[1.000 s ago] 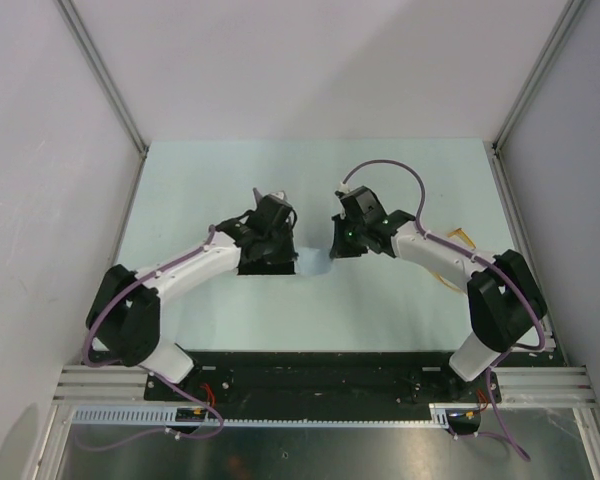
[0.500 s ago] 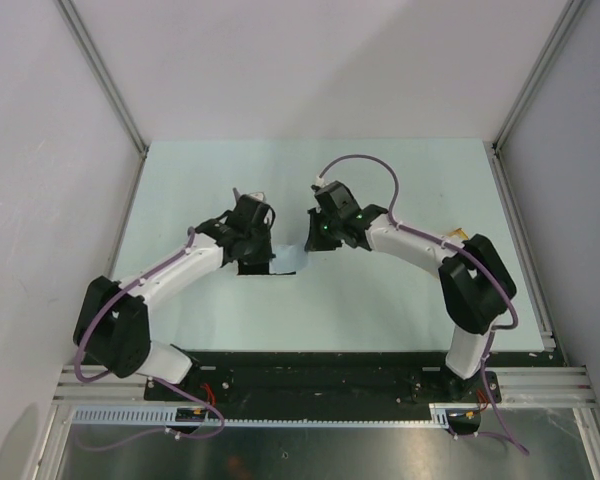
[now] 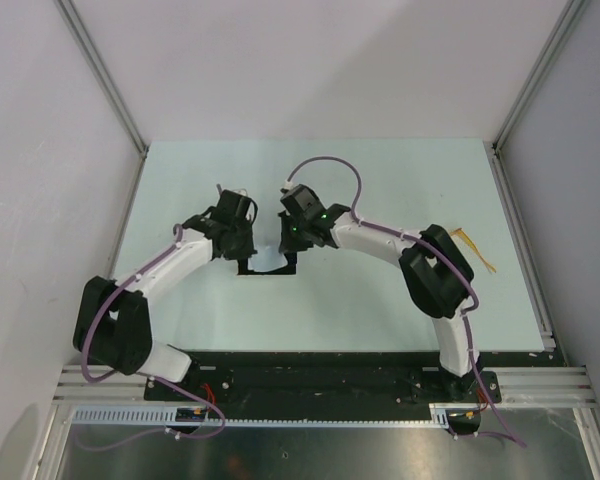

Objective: Organize the sunglasses
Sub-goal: Place the folded cleaning cloth in the sunglasses case.

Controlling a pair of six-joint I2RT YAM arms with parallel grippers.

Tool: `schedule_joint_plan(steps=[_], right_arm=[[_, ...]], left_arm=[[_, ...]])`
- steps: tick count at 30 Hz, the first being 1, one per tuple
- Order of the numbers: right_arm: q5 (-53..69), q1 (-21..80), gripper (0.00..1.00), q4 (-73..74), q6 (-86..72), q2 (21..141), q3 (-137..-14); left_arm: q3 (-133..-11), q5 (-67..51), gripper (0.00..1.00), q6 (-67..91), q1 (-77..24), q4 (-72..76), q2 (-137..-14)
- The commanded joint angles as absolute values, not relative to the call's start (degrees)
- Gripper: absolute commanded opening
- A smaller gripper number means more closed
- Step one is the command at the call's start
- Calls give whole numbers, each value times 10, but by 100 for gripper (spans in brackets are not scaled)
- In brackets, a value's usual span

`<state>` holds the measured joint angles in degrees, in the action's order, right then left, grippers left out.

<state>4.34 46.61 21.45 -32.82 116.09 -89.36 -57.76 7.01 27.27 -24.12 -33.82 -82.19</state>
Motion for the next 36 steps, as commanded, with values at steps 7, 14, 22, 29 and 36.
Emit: schedule_joint_plan(steps=[7, 14, 22, 29, 36], right_arm=[[-32, 482, 0, 222, -341, 1201, -928], [-59, 488, 0, 207, -336, 1205, -930], [-76, 493, 0, 203, -330, 1179, -913], [-88, 497, 0, 204, -330, 1158, -915], [-92, 497, 0, 204, -333, 1152, -915]], left_arm=[[-591, 90, 0, 220, -212, -336, -871], [-606, 70, 0, 207, -207, -324, -891], [-599, 65, 0, 206, -207, -322, -873], [-607, 65, 1, 199, -207, -322, -855], [-617, 55, 0, 201, -207, -322, -863]])
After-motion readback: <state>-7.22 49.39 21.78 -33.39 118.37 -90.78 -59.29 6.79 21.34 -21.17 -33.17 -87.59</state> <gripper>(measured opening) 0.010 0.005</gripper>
